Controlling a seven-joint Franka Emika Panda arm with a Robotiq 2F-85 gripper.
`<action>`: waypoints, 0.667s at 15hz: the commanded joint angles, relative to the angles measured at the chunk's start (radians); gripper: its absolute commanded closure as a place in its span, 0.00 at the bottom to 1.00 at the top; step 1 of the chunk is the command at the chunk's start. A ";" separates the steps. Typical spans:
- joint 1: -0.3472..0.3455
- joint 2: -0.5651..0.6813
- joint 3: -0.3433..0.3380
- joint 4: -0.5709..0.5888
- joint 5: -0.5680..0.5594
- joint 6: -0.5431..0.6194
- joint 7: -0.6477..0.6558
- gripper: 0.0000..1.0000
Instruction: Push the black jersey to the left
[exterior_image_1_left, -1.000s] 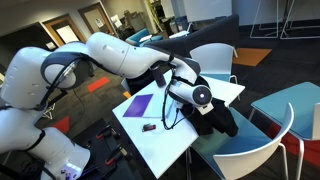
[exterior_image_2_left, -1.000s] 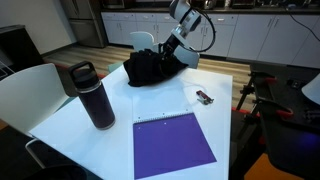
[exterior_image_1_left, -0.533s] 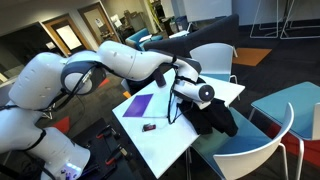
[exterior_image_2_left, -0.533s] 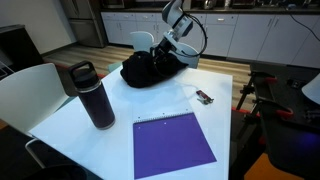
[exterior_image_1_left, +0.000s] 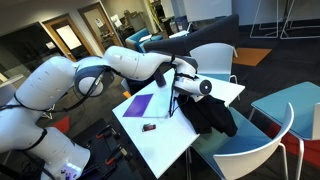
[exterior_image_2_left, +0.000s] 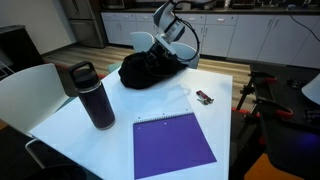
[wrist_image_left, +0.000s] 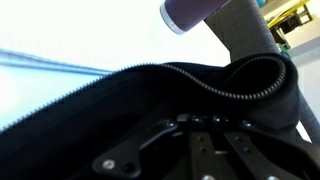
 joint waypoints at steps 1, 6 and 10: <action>0.026 0.056 0.007 0.102 -0.012 -0.056 0.046 1.00; 0.071 -0.002 -0.016 0.051 -0.019 0.017 0.006 1.00; 0.082 -0.161 -0.086 -0.109 -0.047 0.142 -0.017 1.00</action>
